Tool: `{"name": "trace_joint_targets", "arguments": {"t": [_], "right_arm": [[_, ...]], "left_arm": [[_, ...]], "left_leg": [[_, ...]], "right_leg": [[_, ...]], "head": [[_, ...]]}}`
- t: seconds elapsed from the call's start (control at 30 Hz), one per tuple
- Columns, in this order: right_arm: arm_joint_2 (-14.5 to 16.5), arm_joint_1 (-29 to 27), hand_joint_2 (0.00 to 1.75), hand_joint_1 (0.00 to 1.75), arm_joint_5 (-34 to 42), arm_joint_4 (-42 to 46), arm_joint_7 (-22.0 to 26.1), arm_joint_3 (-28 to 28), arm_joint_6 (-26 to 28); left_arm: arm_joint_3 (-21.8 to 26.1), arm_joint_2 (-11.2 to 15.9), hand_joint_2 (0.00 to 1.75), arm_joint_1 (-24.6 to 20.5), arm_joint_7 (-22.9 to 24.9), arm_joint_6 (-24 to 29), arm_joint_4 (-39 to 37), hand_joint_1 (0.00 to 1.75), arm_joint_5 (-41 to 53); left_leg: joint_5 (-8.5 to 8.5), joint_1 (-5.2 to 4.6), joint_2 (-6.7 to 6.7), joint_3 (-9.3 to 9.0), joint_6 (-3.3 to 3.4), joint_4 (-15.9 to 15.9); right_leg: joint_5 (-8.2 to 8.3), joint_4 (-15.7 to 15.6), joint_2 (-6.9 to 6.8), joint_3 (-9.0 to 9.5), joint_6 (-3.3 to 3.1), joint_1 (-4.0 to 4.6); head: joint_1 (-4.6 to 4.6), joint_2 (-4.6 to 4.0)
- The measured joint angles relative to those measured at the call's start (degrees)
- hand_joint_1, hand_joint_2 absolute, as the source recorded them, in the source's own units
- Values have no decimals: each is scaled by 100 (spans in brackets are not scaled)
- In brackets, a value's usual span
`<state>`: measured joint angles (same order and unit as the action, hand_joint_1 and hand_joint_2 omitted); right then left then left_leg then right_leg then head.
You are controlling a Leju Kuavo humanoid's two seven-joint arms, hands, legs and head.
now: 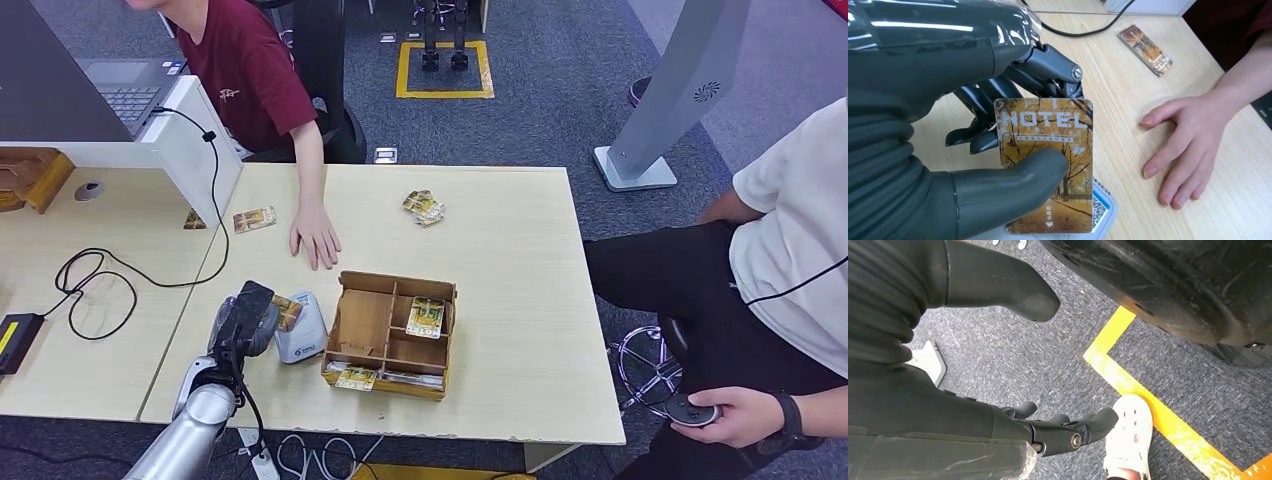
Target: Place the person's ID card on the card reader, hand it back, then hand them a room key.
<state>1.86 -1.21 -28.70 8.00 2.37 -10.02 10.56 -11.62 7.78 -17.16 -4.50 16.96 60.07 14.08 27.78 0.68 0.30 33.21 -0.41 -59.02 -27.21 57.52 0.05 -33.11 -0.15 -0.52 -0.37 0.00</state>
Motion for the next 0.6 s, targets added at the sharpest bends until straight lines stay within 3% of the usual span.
{"name": "trace_joint_targets", "arguments": {"t": [0.6], "right_arm": [[0,27,175,0,-89,16,-3,-37,1]], "left_arm": [[156,-86,175,-129,175,630,-634,175,1163]], "left_leg": [[0,0,-1,-4,0,0]], "right_leg": [[0,0,-1,6,0,0]], "head": [[0,0]]}}
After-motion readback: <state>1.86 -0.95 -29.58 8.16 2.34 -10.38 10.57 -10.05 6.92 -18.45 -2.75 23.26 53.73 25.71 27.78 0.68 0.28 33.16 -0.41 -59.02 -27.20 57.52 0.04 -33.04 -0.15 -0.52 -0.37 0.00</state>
